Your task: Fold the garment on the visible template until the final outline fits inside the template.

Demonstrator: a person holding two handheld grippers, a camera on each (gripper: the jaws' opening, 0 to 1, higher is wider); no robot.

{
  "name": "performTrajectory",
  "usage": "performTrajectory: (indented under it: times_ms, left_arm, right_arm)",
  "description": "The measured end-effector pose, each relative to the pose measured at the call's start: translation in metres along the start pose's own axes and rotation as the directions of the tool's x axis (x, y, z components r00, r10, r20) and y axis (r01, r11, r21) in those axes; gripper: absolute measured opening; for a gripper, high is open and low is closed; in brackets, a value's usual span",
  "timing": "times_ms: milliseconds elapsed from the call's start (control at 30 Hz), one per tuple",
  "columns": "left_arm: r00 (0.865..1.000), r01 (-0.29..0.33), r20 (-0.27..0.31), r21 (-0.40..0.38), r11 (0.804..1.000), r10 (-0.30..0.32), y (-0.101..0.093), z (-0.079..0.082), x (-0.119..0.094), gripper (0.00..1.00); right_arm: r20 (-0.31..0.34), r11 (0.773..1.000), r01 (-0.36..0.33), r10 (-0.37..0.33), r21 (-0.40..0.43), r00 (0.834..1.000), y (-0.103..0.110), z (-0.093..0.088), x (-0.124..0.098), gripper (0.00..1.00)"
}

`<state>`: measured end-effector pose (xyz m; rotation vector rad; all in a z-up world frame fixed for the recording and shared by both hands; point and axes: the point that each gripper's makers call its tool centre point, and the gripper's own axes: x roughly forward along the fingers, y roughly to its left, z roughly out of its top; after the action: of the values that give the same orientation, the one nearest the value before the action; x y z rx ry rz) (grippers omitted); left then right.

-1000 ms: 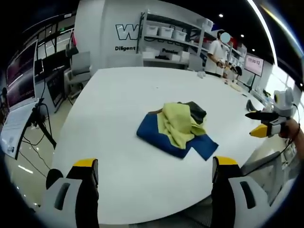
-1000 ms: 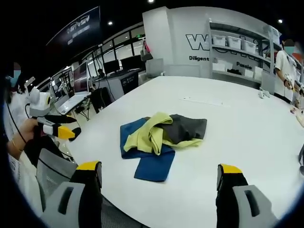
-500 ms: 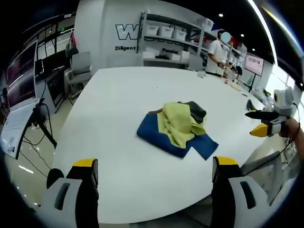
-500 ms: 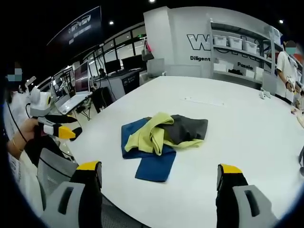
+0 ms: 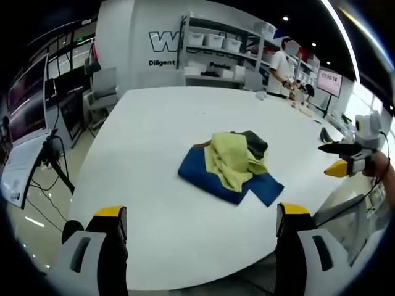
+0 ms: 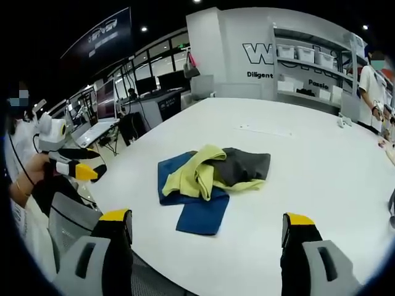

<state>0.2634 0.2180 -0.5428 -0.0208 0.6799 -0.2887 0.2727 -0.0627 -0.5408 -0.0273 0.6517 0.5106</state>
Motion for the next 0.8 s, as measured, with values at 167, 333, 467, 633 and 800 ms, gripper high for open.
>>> performTrajectory:
  times_ms: [167,333,467,633,800]
  left_arm:
    - [1.0,0.0,0.001,0.001,1.0,-0.001,0.0001,0.0008,0.0001,0.96]
    - [1.0,-0.002,-0.001,0.0,1.0,0.002,0.0015,0.0006,0.0004,0.96]
    - [1.0,-0.003,-0.006,0.002,1.0,0.003,0.0018,-0.0001,0.0003,0.96]
    - [1.0,-0.003,-0.008,0.004,1.0,0.003,0.0026,0.0003,0.0004,0.96]
    - [1.0,-0.005,-0.002,0.006,1.0,0.005,0.0041,0.0023,0.0009,0.97]
  right_arm:
    - [0.001,1.0,0.0,0.0,-0.001,1.0,0.0005,0.0005,0.0002,0.99]
    - [-0.001,1.0,-0.004,0.004,-0.003,1.0,0.0025,0.0006,0.0003,0.99]
    - [-0.002,1.0,-0.004,0.004,-0.005,1.0,0.0029,0.0005,0.0006,0.99]
    - [0.004,1.0,-0.011,0.011,-0.009,1.0,0.0058,0.0032,0.0013,0.99]
    - [0.003,1.0,-0.02,0.02,-0.014,1.0,0.0085,0.0049,0.0038,0.99]
